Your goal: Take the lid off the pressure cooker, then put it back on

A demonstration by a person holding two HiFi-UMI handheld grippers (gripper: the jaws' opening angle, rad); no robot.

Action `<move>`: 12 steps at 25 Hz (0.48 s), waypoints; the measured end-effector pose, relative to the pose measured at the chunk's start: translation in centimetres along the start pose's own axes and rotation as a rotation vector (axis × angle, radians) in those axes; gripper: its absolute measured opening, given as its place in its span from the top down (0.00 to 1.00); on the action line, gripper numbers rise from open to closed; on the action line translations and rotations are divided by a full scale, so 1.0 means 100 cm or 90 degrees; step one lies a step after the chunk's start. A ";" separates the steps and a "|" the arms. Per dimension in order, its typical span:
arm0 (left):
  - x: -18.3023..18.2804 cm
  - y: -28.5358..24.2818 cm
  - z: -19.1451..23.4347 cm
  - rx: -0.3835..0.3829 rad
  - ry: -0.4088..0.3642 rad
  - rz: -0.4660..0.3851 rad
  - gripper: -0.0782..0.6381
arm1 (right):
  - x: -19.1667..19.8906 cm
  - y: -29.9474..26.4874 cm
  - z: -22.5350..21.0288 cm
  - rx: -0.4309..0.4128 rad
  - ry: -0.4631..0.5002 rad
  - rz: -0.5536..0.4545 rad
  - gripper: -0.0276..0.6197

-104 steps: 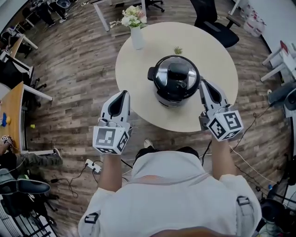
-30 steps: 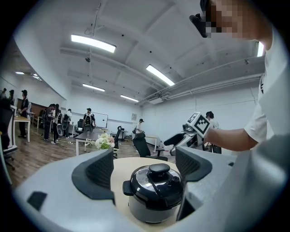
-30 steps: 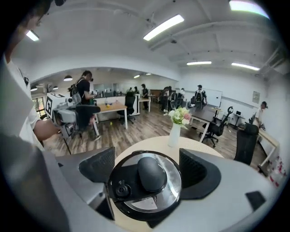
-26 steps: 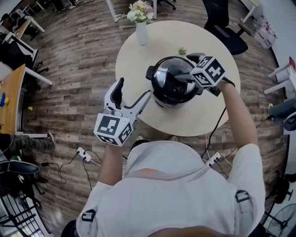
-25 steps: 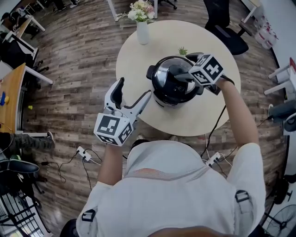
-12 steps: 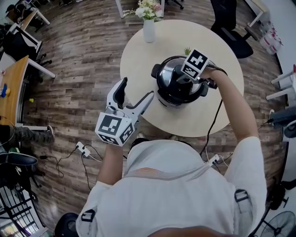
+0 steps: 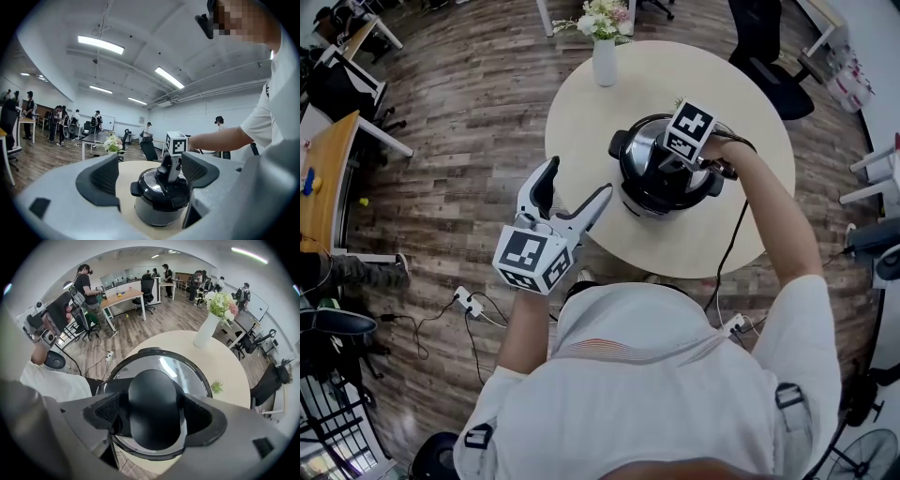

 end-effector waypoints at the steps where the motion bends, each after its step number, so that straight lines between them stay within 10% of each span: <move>1: 0.001 -0.001 0.000 0.001 0.001 0.001 0.32 | 0.000 0.000 0.000 -0.001 -0.003 0.000 0.29; 12: 0.006 -0.002 -0.002 0.011 0.003 0.009 0.32 | 0.001 0.002 0.001 0.000 -0.009 0.008 0.42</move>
Point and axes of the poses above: the fingertips, and each gripper's own axes: y backward along the fingers, z to its left, x out of its underside, the point moved 1 cm from there along y, backward along the fingers, and after that the axes turned 1 degree about -y, right-handed, at the moved point
